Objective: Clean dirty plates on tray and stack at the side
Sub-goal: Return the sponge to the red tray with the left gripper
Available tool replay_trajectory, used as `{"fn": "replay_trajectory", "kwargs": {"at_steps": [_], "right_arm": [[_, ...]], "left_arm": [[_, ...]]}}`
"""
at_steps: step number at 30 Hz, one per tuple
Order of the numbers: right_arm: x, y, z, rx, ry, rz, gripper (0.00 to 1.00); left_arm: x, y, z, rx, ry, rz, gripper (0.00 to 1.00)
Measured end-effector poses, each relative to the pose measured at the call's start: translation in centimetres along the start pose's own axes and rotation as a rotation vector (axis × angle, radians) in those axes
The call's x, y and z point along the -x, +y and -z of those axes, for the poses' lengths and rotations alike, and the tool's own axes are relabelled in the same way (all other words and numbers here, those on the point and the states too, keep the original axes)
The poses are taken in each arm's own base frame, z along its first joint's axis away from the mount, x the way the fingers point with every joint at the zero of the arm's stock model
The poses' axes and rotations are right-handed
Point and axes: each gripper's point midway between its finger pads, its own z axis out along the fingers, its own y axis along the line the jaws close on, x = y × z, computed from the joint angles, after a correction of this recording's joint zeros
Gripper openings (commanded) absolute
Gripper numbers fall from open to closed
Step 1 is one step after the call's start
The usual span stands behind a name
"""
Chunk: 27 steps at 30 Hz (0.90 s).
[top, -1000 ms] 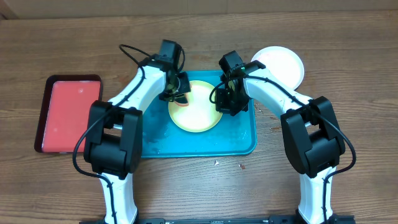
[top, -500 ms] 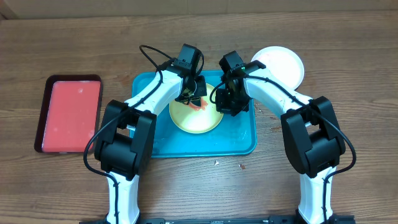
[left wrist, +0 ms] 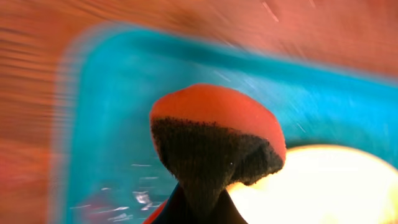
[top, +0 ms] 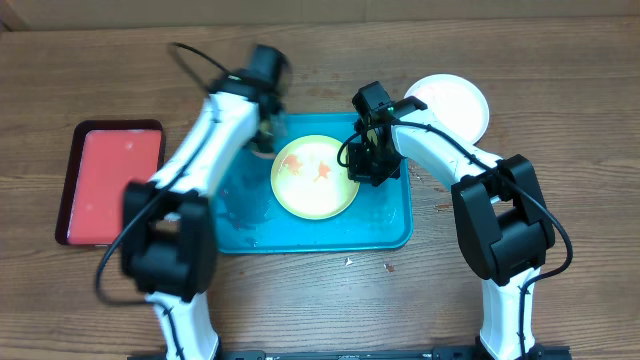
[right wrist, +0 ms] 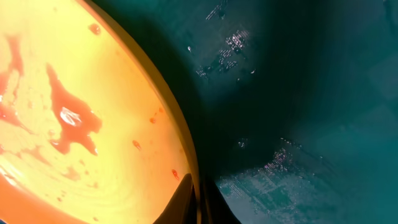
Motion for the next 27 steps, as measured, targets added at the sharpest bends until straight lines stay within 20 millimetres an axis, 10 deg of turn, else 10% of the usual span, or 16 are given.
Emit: {"fn": "replay_trajectory", "kwargs": {"at_steps": [8,23,27], "right_arm": [[2.1,1.2,1.7,0.012,-0.070,0.047,0.04],[2.5,1.6,2.7,0.013,-0.081,0.068,0.04],[2.5,1.5,2.7,0.012,-0.081,0.068,0.04]], "left_arm": [[3.0,13.4,4.9,0.136,-0.049,0.301,0.04],[-1.1,28.1,-3.4,0.309,0.166,0.606,0.04],[-1.8,29.9,-4.2,0.321,0.190,0.638,0.45]]}}
